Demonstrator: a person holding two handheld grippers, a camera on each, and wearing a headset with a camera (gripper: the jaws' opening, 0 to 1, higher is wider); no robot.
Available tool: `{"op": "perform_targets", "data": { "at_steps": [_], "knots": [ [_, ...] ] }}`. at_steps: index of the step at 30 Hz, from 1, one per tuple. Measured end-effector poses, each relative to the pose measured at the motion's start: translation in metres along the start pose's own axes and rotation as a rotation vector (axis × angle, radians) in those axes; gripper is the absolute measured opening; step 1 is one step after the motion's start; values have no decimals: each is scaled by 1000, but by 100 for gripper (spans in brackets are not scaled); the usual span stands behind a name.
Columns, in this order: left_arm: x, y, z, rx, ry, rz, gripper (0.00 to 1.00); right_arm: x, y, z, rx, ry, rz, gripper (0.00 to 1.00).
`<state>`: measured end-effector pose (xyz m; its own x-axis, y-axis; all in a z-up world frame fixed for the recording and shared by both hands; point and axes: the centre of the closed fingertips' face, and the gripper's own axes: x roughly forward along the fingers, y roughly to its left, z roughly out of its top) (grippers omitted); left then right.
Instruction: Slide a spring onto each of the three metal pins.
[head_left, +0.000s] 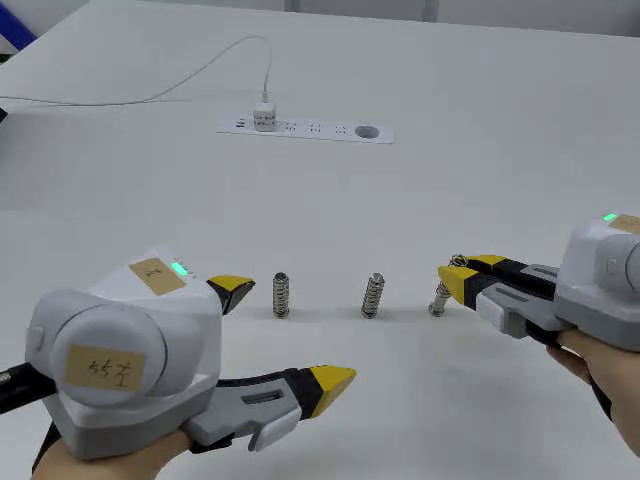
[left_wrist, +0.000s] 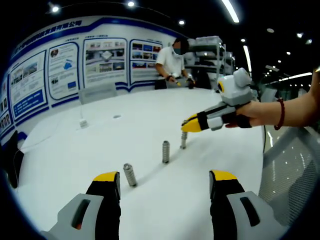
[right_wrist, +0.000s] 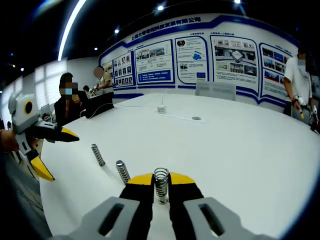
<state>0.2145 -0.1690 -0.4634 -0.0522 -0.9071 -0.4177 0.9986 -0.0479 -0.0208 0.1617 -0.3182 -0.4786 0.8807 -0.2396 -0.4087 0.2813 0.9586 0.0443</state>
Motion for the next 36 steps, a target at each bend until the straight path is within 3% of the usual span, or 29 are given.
{"op": "perform_targets", "data": {
  "at_steps": [29,36],
  "knots": [
    [-1,5,-2,-4,7,15,73,11,4,-27,16,69,5,12],
    [-1,5,-3,-3,11,17,73,11,3,-26,29,57,4,12]
  ]
}}
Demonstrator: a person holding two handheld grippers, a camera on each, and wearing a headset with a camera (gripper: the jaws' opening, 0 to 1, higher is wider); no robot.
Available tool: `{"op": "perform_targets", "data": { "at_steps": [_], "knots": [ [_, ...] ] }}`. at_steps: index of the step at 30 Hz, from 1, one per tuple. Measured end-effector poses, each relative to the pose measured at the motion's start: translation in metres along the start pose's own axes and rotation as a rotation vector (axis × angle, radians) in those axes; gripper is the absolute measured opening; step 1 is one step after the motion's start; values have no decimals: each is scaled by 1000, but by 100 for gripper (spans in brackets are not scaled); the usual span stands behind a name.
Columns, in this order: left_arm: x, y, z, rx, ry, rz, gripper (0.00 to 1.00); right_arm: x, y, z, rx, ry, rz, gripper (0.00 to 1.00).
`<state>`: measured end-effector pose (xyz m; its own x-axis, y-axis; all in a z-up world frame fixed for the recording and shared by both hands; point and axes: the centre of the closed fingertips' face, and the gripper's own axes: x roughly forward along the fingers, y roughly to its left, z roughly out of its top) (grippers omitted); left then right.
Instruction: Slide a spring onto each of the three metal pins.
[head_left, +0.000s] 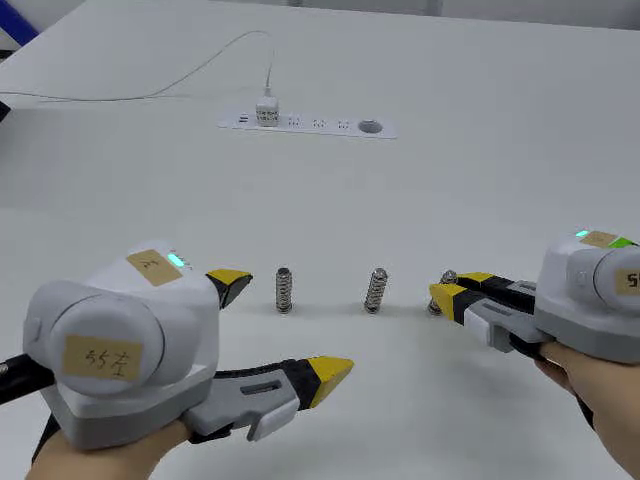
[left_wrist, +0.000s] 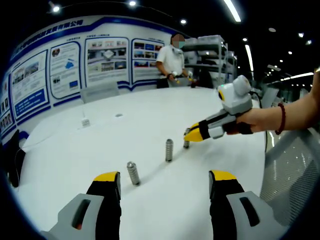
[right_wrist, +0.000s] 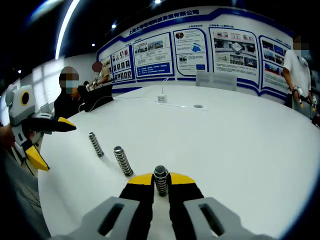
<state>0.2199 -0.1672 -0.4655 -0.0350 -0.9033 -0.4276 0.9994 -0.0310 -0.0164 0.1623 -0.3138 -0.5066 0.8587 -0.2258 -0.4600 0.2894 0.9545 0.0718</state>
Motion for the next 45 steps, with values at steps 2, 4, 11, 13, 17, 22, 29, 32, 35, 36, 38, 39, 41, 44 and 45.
{"op": "perform_targets", "data": {
  "at_steps": [2,4,11,13,17,22,29,32,35,36,38,39,41,44,45],
  "knots": [
    [0,0,0,1,2,1,73,0,0,0,3,2,3,12],
    [0,0,0,2,2,1,73,-1,1,0,12,3,8,13],
    [-1,3,0,1,5,10,73,-10,6,9,16,-25,16,22],
    [-1,3,0,-2,6,13,73,-15,9,12,9,-32,22,24],
    [-1,3,2,-2,4,15,73,-25,15,20,-2,-44,32,29],
    [-3,5,2,-3,12,20,73,-36,20,27,-11,-50,48,34],
    [-12,11,8,-8,5,39,75,-53,29,37,-4,-63,68,43],
    [-16,12,9,-15,5,43,75,-59,34,37,-21,-57,77,47],
    [-20,12,9,-13,9,49,76,-66,37,38,-23,-53,86,51],
    [-21,12,8,-11,12,49,76,-68,38,39,-12,-54,88,53],
    [-24,11,8,-11,14,51,76,-72,40,40,-3,-60,95,55],
    [-24,11,8,-16,8,50,76,-73,41,40,-3,-60,92,55],
    [-27,11,9,-24,6,59,76,-77,42,38,7,-53,92,55],
    [-30,11,10,-15,8,66,77,-82,47,37,20,-63,101,60],
    [-31,10,10,-17,10,62,77,-84,48,37,21,-64,103,61]
  ]
}}
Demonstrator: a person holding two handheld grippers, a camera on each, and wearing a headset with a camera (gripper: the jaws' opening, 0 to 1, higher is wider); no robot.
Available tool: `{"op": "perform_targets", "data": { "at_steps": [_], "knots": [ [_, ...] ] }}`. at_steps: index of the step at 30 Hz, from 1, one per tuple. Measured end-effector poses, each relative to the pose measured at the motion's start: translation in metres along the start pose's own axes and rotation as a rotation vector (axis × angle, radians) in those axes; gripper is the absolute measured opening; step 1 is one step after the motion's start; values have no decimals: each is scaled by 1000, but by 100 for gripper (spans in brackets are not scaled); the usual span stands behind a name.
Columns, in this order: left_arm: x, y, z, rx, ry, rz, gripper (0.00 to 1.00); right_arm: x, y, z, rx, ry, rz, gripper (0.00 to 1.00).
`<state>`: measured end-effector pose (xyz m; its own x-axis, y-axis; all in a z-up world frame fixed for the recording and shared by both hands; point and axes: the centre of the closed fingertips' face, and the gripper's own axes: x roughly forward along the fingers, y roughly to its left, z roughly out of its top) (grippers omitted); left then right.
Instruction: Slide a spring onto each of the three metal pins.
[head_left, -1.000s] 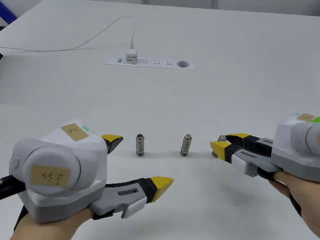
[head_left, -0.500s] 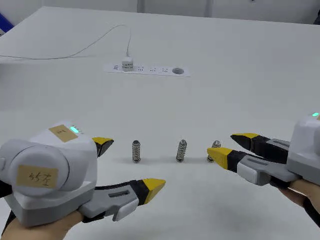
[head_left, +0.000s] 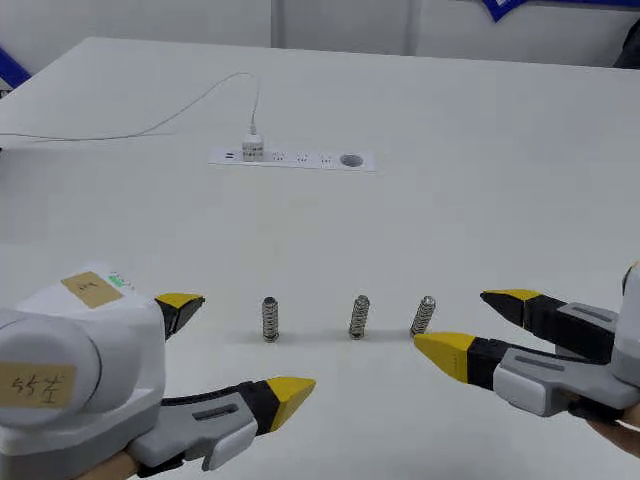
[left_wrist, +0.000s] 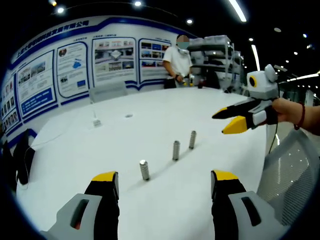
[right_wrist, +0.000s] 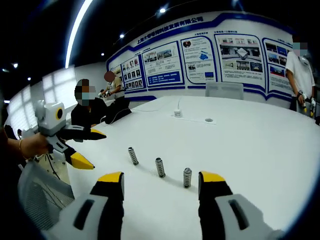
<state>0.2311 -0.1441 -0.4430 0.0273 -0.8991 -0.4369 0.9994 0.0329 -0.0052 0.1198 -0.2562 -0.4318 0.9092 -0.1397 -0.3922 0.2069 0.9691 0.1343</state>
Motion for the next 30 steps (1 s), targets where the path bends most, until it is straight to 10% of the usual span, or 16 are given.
{"op": "perform_targets", "data": {
  "at_steps": [30],
  "knots": [
    [-21,-4,-13,-38,28,21,93,-29,13,-21,-13,44,-3,88]
  ]
}}
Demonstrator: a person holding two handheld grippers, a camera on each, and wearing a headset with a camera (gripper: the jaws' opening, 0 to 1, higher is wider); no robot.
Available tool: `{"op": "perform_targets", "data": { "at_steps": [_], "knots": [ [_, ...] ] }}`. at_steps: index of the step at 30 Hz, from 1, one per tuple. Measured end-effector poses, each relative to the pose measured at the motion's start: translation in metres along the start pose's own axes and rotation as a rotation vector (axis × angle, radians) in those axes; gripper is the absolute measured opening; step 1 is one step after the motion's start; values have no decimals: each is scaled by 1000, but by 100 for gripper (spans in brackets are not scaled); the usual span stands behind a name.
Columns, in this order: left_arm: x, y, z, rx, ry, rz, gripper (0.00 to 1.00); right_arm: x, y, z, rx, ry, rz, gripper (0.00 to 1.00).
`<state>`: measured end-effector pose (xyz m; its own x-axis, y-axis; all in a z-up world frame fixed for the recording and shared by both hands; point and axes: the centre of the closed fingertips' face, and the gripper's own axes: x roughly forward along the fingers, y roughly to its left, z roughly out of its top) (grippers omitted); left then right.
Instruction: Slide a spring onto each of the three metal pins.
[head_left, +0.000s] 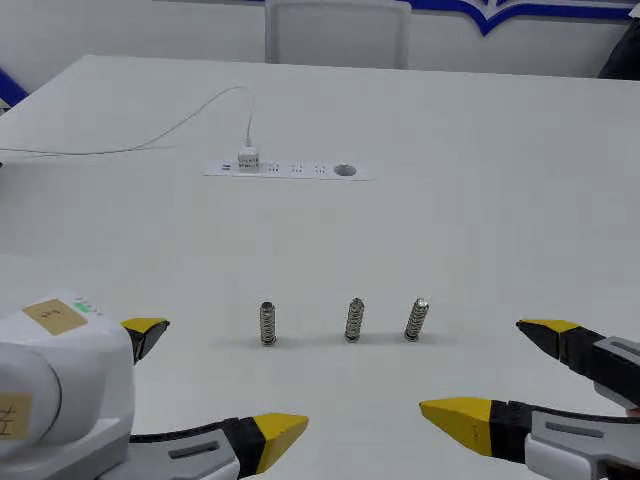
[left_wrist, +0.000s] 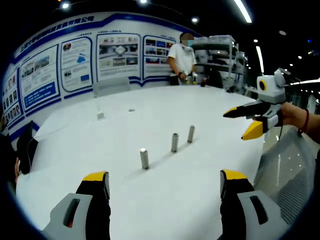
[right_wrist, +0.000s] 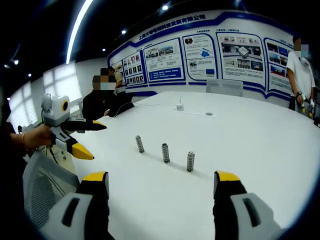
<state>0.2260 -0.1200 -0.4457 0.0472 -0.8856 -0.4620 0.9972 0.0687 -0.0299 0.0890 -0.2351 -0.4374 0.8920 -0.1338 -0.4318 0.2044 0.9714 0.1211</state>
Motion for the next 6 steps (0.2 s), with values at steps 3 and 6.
{"op": "perform_targets", "data": {
  "at_steps": [3,6],
  "knots": [
    [0,0,-2,-4,10,0,95,1,0,-1,1,0,1,89],
    [1,-1,-4,0,17,-2,96,1,1,-1,-2,-2,3,89]
  ]
}}
